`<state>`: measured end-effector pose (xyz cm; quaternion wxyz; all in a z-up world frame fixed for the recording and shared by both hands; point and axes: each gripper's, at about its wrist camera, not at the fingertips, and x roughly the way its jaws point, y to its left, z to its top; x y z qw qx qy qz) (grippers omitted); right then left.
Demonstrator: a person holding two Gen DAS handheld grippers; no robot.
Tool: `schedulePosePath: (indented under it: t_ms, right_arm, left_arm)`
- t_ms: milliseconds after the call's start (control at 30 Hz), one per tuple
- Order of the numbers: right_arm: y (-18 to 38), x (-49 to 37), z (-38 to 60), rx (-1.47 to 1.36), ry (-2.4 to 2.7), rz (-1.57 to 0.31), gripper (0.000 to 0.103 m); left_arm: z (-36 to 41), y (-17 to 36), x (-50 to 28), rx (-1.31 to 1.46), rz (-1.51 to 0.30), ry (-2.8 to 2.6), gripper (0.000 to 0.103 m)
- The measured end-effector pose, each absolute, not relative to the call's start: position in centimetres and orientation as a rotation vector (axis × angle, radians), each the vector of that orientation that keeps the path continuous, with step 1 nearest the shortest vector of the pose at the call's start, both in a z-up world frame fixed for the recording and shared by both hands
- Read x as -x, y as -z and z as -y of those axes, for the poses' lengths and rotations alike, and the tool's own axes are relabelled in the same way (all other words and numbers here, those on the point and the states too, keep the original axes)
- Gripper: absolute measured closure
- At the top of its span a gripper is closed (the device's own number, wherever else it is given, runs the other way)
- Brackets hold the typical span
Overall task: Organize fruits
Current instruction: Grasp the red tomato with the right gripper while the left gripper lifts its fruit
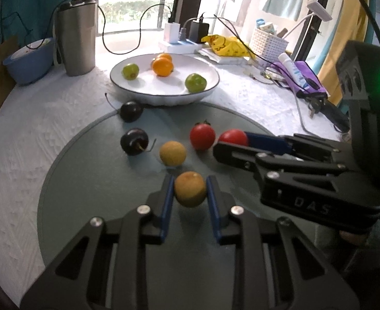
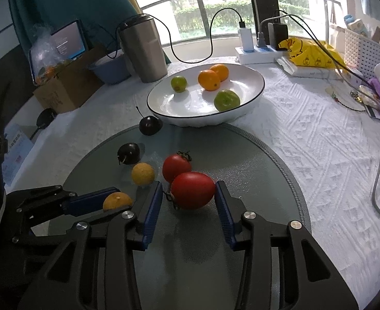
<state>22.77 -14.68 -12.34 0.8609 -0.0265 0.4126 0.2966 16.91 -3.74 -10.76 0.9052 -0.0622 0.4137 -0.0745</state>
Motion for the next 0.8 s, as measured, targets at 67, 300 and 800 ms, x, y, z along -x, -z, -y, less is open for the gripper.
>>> schedulePosePath:
  t_ms: [67, 300, 800]
  right_arm:
    - [12.1, -22.7, 14.8, 0.054, -0.622, -0.859, 0.059]
    - [11.2, -22.7, 15.4, 0.041, -0.618, -0.836, 0.059]
    - [9.4, -23.9, 16.8, 0.021, -0.603, -0.797, 0.059]
  left_arm:
    - [3.8, 10.4, -16.9, 0.124, -0.846, 0.153, 0.077]
    - [3.9, 9.6, -17.0, 0.108, -0.828, 0.157, 0.077]
    - [3.4, 7.8, -18.7, 0.088, -0.786, 0.128, 0.077]
